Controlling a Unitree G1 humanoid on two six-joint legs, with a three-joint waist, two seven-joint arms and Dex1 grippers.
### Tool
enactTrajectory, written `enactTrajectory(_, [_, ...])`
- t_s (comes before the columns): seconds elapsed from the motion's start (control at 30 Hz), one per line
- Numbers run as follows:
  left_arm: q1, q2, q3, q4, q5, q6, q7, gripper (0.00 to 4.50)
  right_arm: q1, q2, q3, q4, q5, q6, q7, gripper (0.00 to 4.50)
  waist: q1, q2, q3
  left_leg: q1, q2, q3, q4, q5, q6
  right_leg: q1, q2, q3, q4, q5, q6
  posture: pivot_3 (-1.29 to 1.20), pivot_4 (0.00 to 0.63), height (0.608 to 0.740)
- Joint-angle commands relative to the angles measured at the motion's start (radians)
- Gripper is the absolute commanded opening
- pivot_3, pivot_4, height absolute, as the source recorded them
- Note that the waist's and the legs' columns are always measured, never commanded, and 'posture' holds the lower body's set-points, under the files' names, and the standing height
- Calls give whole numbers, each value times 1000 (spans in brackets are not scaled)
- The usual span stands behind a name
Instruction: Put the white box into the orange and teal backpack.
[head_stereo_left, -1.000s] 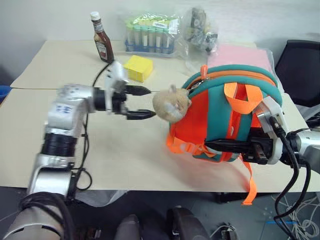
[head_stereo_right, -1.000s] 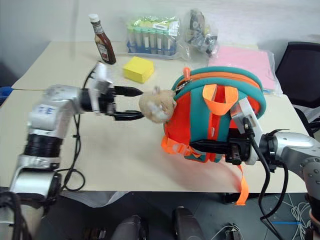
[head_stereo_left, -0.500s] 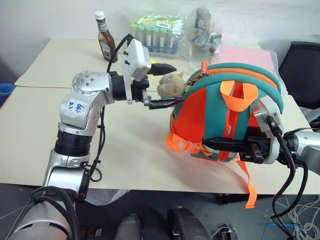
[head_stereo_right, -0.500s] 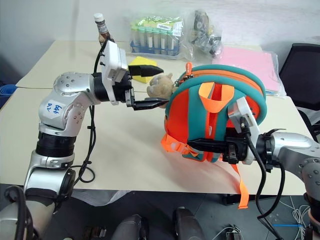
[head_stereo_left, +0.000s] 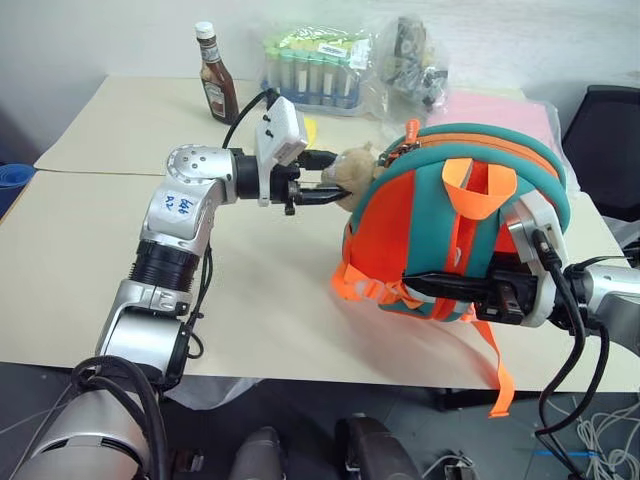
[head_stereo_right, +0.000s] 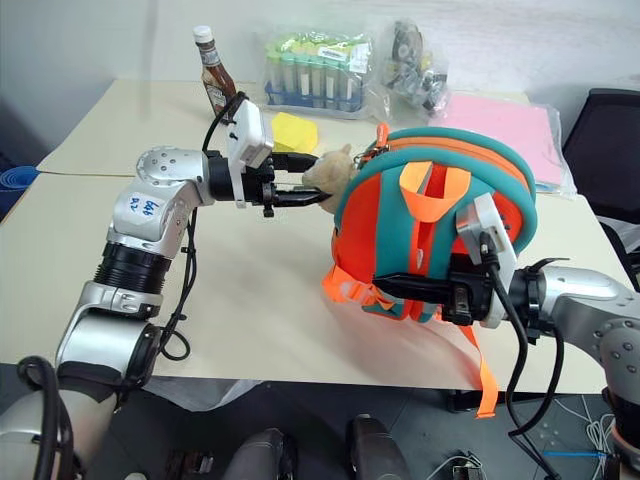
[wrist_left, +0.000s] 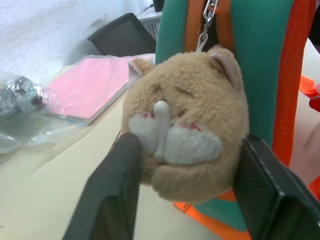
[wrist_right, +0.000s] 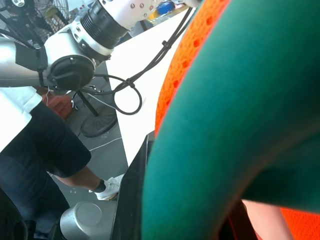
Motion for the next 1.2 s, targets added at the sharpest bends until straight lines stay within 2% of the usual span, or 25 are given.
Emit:
enactTrajectory(0.03, [-47, -6, 46, 18, -15, -27, 9, 1232, 12, 10, -24, -27, 13, -22, -23, 0, 0, 0, 0, 0, 0, 0, 0, 0, 0, 0, 0, 0, 0, 0, 0, 0, 150, 740])
enactTrajectory(0.17, [-75, 37, 70, 80, 9, -48, 3, 636, 40, 28, -33, -28, 22, -27, -57, 0, -2, 0, 0, 0, 0, 0, 0, 0, 0, 0, 0, 0, 0, 0, 0, 0, 150, 740])
enactTrajectory(0.33, [-58, 147, 40, 159, 88, -134, -35, 561, 91, 36, -55, -47, 31, -47, -74, 0, -6, 0, 0, 1, 0, 0, 0, 0, 0, 0, 0, 0, 1, 0, 0, 0, 150, 740])
enactTrajectory(0.43, [-23, 173, 5, 194, 142, -223, -53, 561, 114, 39, -62, -48, 30, -58, -78, 0, -2, 0, 0, 1, 0, 0, 0, 0, 0, 0, 0, 0, 1, 0, 0, 0, 150, 740])
enactTrajectory(0.6, [80, 119, -86, 203, 260, -395, -2, 561, 121, 48, -37, -39, 0, -80, -65, 0, 0, 0, 0, 1, 0, 0, 0, 0, 0, 0, -1, 0, 1, 0, 0, 0, 150, 740])
enactTrajectory(0.7, [110, 105, -213, 243, 471, -596, 145, 561, 96, 53, -15, -20, -16, -84, -67, 0, 0, 0, 0, 1, 0, 0, 0, 0, 0, 0, -1, 0, 0, 0, 0, 0, 150, 740])
enactTrajectory(0.73, [125, 72, -244, 242, 500, -622, 169, 561, 91, 54, -2, -18, -47, -101, -57, 0, 0, 0, 0, 1, 0, 0, 0, 0, 0, 0, -1, 0, 0, 0, 0, 0, 150, 740])
enactTrajectory(0.8, [141, 18, -253, 231, 488, -618, 182, 561, 86, 56, 17, -17, -100, -129, -43, 0, 1, 0, 0, 1, 0, 0, 0, 0, 0, 0, -1, 0, 0, 0, 0, 0, 150, 740])
enactTrajectory(0.87, [146, -18, -207, 195, 417, -547, 164, 561, 84, 50, 41, -8, -175, -165, -35, 0, 1, 0, 0, 1, 0, 1, 0, 0, 1, 0, -1, 0, 1, 0, 0, 0, 150, 740])
enactTrajectory(0.9, [153, -19, -173, 169, 370, -493, 141, 560, 86, 43, 46, 6, -209, -179, -30, 307, 1, 0, 0, 1, 0, 1, 0, 0, 1, 0, -1, 0, 0, 0, 0, 0, 150, 740])
enactTrajectory(1.03, [224, 44, -50, 29, 173, -236, -7, 1824, 128, -8, -22, 68, -261, -202, 39, 1557, -3, 0, 0, 1, 0, 1, 0, 0, 0, 0, 0, 0, 1, 0, 0, 0, 150, 740])
enactTrajectory(1.13, [282, 115, 33, -67, 71, -69, -51, 2790, 201, -86, -129, 115, -273, -208, 145, 2570, -2, 0, 0, 1, 1, 1, -1, 0, 0, -1, 0, 0, 2, 0, 0, 0, 150, 740])
enactTrajectory(1.2, [322, 189, 118, -129, -35, 71, -95, 3371, 319, -166, -280, 156, -283, -199, 311, 3237, 0, 0, 0, 1, 0, 1, 0, 0, 0, -1, 0, 0, 2, 0, 0, 0, 150, 740])
